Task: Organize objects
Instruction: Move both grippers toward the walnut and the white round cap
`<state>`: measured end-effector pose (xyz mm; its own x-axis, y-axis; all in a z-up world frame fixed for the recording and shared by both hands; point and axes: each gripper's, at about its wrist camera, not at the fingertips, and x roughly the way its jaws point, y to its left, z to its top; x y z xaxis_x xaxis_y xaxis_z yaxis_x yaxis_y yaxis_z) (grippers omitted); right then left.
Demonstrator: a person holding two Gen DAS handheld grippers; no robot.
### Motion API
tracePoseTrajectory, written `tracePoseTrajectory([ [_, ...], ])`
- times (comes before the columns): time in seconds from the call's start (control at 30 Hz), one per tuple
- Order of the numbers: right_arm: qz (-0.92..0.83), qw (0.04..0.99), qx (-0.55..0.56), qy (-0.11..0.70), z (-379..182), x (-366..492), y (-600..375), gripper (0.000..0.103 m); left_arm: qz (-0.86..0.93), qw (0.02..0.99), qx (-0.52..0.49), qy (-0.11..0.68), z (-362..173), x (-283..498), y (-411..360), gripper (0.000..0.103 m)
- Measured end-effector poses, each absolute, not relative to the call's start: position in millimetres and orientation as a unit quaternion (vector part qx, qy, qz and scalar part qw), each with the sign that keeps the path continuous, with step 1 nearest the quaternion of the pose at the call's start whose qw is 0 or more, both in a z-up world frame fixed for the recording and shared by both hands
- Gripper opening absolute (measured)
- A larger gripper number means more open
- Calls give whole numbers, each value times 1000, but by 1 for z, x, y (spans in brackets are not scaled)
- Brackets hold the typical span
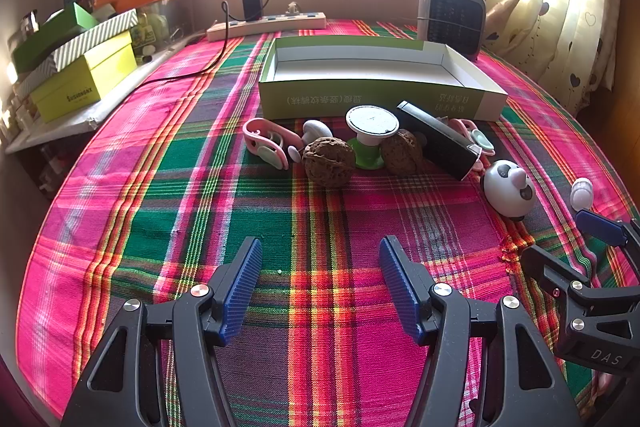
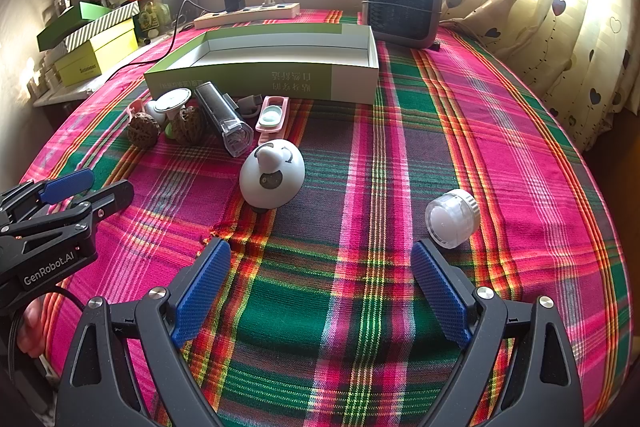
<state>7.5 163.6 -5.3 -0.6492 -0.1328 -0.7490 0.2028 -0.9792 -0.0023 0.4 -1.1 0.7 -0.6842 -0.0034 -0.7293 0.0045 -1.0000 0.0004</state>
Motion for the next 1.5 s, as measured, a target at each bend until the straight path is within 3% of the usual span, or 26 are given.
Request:
tracePoseTrajectory([
  [0.93,-912,108,394,27,1,19,166,90,-912,-27,409,-6,-1,-2,-6,60],
  [1.5,-916,61,396,15,8,7,207,88,-916,-38,399,20,13,-32,-18,60],
])
